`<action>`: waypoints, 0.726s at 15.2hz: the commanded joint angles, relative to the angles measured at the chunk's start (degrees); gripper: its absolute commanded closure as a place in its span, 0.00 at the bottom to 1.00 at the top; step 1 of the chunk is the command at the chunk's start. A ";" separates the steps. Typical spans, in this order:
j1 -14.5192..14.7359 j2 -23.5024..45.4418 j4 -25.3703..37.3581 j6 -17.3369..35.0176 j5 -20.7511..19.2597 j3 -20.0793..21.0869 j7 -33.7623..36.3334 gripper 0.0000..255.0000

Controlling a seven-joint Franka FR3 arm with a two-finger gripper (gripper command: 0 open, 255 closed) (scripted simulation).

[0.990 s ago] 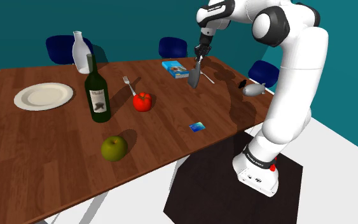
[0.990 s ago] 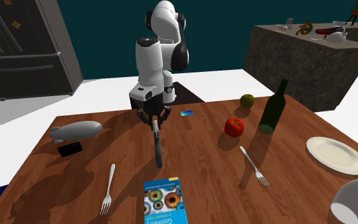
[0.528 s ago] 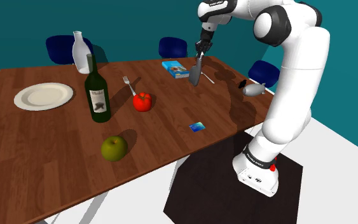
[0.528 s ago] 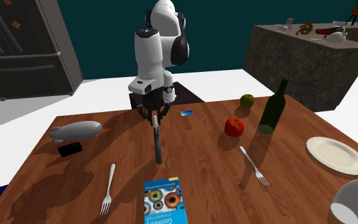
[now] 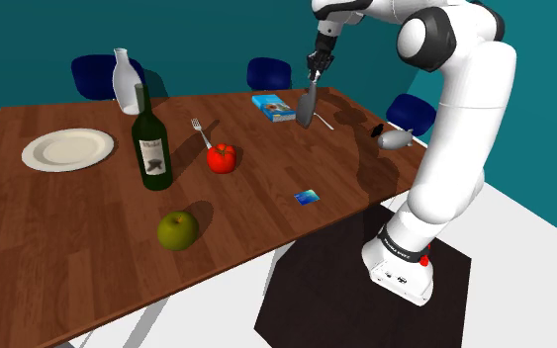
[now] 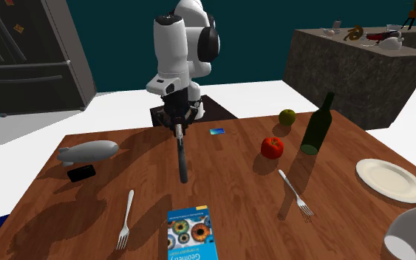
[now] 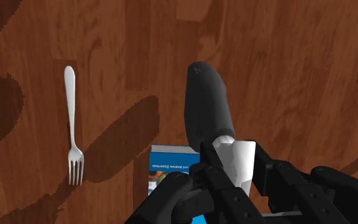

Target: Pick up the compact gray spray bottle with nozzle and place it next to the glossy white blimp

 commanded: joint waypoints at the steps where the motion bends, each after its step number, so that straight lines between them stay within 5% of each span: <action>1: -0.14 0.10 1.91 -1.81 0.00 -0.04 0.09 1.00; 11: -1.04 1.02 11.00 -9.98 0.23 -0.19 0.24 1.00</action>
